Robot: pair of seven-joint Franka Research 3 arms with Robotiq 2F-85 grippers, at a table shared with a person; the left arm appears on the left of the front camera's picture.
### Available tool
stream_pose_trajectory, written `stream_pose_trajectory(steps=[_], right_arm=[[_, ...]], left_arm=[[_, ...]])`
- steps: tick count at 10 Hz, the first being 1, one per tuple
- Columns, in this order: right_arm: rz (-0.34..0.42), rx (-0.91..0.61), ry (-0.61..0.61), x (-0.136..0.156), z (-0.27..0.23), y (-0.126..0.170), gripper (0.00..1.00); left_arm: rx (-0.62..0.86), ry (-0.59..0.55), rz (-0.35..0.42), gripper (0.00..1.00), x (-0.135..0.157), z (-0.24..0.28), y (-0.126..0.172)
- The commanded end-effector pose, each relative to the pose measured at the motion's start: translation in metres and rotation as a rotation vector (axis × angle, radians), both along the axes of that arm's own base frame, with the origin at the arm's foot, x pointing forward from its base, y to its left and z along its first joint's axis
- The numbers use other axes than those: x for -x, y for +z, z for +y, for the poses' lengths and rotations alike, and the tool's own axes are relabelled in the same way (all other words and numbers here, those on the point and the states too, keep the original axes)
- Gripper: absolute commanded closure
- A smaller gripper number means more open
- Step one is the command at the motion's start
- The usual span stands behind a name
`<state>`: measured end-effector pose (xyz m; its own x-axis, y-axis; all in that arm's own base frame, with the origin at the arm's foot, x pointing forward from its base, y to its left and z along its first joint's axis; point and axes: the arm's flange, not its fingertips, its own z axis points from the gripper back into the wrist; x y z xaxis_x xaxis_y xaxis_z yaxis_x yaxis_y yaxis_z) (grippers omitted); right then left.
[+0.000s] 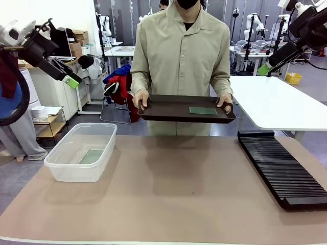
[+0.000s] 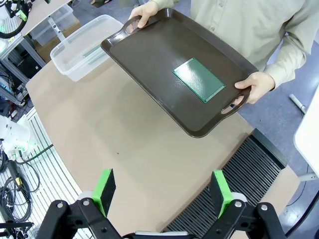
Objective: Sort PCBs into racks and boxes based on the side picked up.
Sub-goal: Pick up the Blank PCB handed by the Human.
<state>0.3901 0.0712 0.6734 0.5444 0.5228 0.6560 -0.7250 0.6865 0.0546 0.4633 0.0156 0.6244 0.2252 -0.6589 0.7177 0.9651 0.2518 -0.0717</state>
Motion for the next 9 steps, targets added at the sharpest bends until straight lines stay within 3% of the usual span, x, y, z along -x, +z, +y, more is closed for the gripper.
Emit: stream_pose_trajectory(steps=[1, 9], right_arm=[[0.004, 0.0, 0.002, -0.0004, 0.0006, -0.002, 0.0], [0.004, 0.0, 0.002, -0.0004, 0.0006, -0.002, 0.0]], left_arm=[[-0.046, 0.021, -0.049, 0.0, 0.007, -0.0031, -0.0004], [-0.016, 0.124, -0.076, 0.0, 0.0168, 0.0015, 0.0066]])
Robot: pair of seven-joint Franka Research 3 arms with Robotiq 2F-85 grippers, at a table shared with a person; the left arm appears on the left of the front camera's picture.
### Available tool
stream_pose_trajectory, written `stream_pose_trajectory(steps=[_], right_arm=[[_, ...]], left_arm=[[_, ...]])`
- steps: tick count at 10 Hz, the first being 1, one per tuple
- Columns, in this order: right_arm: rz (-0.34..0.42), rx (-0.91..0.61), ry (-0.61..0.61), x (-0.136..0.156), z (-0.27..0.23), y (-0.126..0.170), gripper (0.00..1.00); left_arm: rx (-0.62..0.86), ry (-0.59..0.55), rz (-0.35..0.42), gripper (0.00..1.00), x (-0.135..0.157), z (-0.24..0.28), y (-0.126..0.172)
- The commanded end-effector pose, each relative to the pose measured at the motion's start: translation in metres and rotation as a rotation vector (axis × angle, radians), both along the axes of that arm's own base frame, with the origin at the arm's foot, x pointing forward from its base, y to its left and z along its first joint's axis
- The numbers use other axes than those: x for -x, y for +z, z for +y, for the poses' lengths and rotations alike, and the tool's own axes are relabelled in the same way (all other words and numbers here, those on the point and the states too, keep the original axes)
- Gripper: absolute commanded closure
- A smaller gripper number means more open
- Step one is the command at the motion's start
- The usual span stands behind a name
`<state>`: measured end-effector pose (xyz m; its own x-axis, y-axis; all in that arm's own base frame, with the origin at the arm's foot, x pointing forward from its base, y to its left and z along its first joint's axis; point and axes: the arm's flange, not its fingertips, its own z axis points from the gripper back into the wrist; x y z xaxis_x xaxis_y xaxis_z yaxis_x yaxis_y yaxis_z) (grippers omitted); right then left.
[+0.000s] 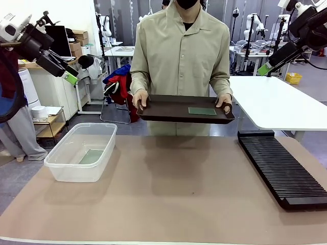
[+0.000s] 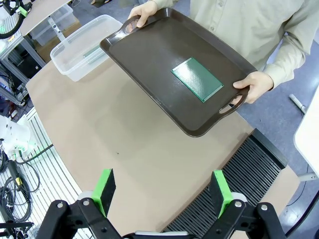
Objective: Sort PCBs into racks and boxes based on the side picked up.
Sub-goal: Pick up the Blank PCB handed by the Human.
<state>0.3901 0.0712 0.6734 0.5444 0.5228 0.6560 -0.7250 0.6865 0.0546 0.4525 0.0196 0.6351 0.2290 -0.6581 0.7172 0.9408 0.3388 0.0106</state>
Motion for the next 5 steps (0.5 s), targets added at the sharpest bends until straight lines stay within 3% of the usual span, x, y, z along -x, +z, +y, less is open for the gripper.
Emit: stream_pose_trajectory(steps=[1, 2, 3, 5], right_arm=[[0.004, 0.0, 0.002, -0.0004, 0.0006, -0.0019, 0.0], [0.004, 0.0, 0.002, -0.0004, 0.0006, -0.0019, 0.0], [0.004, 0.0, 0.002, -0.0004, 0.0006, -0.0019, 0.0], [0.004, 0.0, 0.002, -0.0004, 0.0006, -0.0019, 0.0]], left_arm=[[0.014, 0.048, 0.013, 0.0, 0.0063, -0.0015, -0.0059], [0.023, 0.091, 0.022, 0.0, 0.0018, -0.0001, -0.0064], [0.003, 0.014, 0.006, 0.0, 0.0004, 0.0008, -0.0007], [0.003, 0.014, 0.006, 0.0, 0.0004, 0.0008, -0.0007]])
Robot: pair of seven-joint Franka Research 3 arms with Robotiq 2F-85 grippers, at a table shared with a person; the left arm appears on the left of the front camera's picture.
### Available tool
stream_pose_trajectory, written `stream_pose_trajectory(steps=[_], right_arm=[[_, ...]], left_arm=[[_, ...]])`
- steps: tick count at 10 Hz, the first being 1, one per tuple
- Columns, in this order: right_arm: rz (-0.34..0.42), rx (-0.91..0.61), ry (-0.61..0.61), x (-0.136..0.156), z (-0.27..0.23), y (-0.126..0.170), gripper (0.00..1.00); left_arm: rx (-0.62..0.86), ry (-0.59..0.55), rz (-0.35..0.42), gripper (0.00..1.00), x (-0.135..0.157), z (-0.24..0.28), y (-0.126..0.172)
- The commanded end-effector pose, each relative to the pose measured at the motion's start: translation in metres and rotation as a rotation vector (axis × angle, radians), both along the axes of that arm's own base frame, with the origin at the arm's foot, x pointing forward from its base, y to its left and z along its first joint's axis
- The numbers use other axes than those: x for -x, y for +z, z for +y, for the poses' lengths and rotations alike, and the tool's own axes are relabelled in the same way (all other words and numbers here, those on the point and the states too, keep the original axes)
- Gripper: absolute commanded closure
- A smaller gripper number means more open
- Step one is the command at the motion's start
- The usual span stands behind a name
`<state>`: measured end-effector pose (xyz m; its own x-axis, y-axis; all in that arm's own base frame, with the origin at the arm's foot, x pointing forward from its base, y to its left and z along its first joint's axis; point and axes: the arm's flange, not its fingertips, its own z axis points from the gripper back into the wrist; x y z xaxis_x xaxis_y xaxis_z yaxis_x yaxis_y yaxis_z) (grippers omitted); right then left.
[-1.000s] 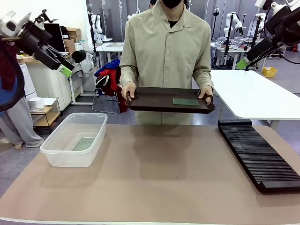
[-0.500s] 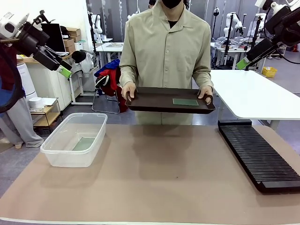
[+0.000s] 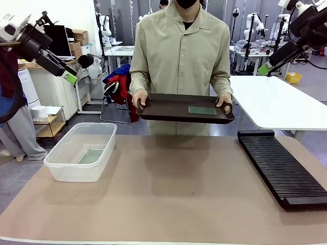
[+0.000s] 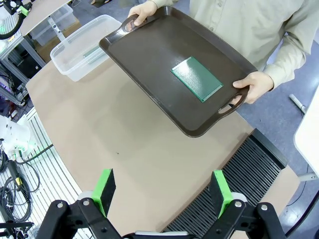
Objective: Sort PCBs into racks and boxes based on the side picked up.
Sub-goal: Pick up the Blank PCB handed by the Human.
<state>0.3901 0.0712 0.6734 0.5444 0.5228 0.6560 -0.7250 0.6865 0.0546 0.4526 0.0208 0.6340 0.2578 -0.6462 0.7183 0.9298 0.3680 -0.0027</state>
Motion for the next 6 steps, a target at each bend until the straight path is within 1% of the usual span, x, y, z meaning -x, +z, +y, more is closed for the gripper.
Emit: stream_pose_trajectory(steps=[1, 6], right_arm=[[0.004, 0.0, 0.002, -0.0004, 0.0006, -0.0019, 0.0], [0.004, 0.0, 0.002, -0.0004, 0.0006, -0.0019, 0.0]], left_arm=[[-0.003, -0.017, -0.006, 0.0, 0.0005, -0.0004, 0.0004], [-0.003, -0.017, -0.006, 0.0, 0.0005, -0.0004, 0.0004]])
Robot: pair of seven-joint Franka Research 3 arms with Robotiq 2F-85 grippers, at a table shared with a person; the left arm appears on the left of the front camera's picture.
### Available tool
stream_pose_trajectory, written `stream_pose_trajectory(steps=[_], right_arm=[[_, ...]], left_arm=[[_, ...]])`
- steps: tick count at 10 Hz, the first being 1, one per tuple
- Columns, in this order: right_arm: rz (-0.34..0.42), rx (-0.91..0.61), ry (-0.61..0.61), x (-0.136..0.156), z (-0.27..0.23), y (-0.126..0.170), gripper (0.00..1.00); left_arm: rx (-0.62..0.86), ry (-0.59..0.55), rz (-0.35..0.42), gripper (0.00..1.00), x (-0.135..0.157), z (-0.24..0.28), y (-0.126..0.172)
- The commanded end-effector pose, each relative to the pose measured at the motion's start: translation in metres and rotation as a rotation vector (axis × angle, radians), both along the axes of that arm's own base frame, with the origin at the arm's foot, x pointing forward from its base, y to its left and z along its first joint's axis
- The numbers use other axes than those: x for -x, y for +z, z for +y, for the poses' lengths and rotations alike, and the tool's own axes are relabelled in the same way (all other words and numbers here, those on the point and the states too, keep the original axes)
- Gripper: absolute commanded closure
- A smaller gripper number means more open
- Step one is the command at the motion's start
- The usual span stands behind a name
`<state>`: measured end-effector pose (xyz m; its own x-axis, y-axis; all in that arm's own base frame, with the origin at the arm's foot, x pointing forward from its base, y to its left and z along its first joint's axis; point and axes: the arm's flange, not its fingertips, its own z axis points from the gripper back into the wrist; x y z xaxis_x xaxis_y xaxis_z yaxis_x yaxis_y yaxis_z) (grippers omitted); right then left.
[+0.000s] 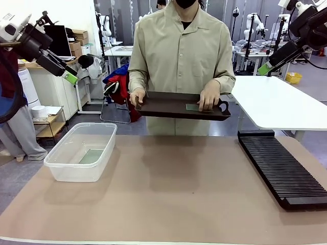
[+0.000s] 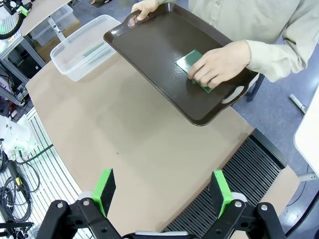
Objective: Sort PCBs into racks and boxes based on the side picked up.
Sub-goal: Pick up the Blank PCB handed by the Human.
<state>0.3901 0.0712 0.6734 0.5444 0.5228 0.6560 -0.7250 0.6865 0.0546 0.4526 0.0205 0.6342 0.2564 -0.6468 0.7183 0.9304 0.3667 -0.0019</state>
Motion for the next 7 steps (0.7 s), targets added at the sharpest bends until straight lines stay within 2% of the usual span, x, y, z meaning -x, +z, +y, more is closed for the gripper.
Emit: stream_pose_trajectory(steps=[1, 7], right_arm=[[0.004, 0.0, 0.002, -0.0004, 0.0006, -0.0019, 0.0], [0.004, 0.0, 0.002, -0.0004, 0.0006, -0.0019, 0.0]], left_arm=[[-0.003, -0.016, -0.005, 0.0, 0.0005, 0.0, 0.0002], [-0.003, -0.016, -0.005, 0.0, 0.0005, 0.0, 0.0002]])
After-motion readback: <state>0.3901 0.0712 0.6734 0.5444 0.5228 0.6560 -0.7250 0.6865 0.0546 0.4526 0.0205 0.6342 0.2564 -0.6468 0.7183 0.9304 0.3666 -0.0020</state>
